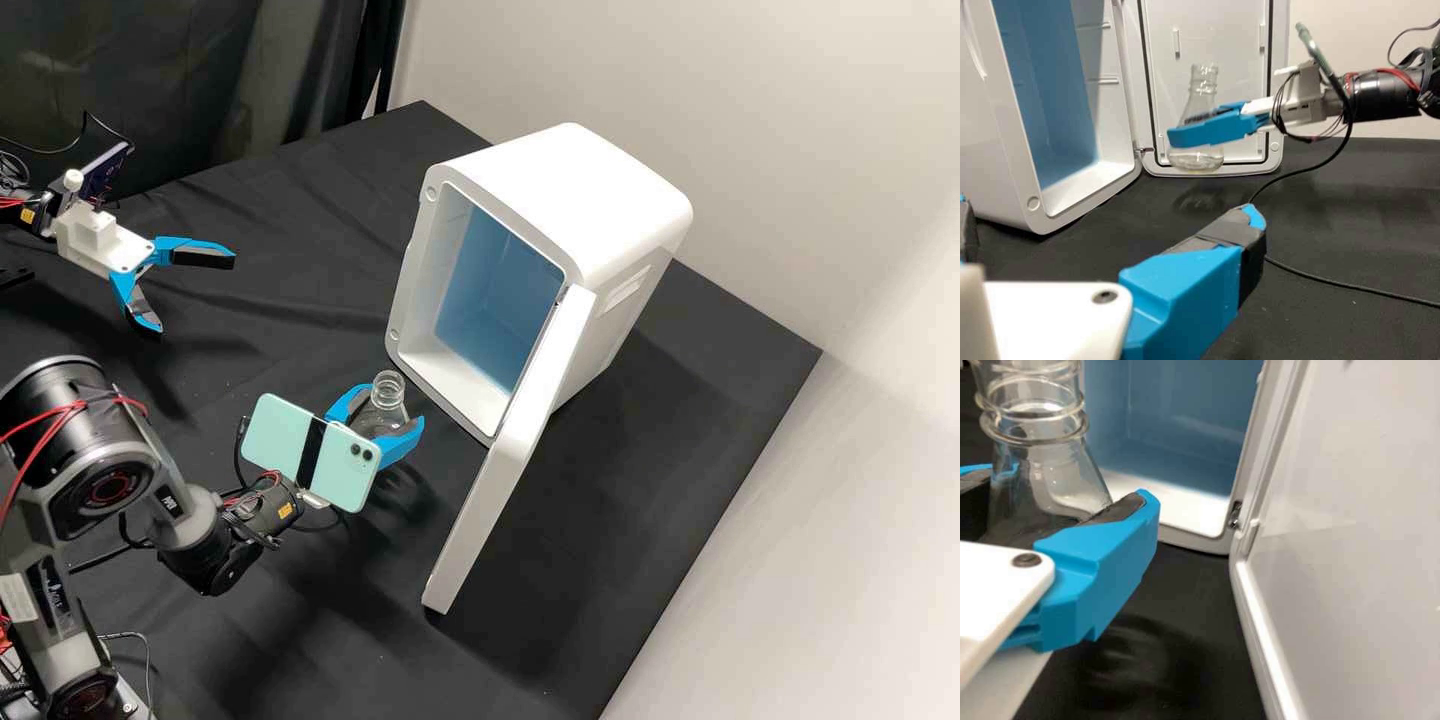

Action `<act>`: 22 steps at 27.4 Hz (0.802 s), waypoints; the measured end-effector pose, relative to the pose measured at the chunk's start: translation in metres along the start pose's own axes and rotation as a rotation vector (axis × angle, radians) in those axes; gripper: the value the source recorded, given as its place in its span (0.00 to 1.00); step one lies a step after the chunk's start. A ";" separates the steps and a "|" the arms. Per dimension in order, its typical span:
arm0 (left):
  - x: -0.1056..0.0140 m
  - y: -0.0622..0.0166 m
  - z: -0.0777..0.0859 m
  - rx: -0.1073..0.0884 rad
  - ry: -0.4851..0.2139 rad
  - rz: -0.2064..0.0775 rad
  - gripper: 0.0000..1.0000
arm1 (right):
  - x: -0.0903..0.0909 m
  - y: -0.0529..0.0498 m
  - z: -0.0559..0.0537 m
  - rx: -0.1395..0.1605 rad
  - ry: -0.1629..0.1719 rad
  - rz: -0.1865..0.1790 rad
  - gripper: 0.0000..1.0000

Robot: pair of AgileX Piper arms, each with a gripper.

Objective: Place the flask in the incubator

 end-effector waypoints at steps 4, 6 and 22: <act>0.000 0.0000 0.000 0.000 0.000 0.000 1.00 | -0.005 0.010 0.000 0.013 0.007 0.037 0.00; 0.000 0.0000 0.000 0.000 0.000 0.000 1.00 | -0.008 0.017 0.000 0.021 0.013 0.059 0.00; 0.000 0.0002 -0.001 -0.001 0.007 0.001 1.00 | -0.017 0.034 0.000 0.032 0.031 0.118 0.00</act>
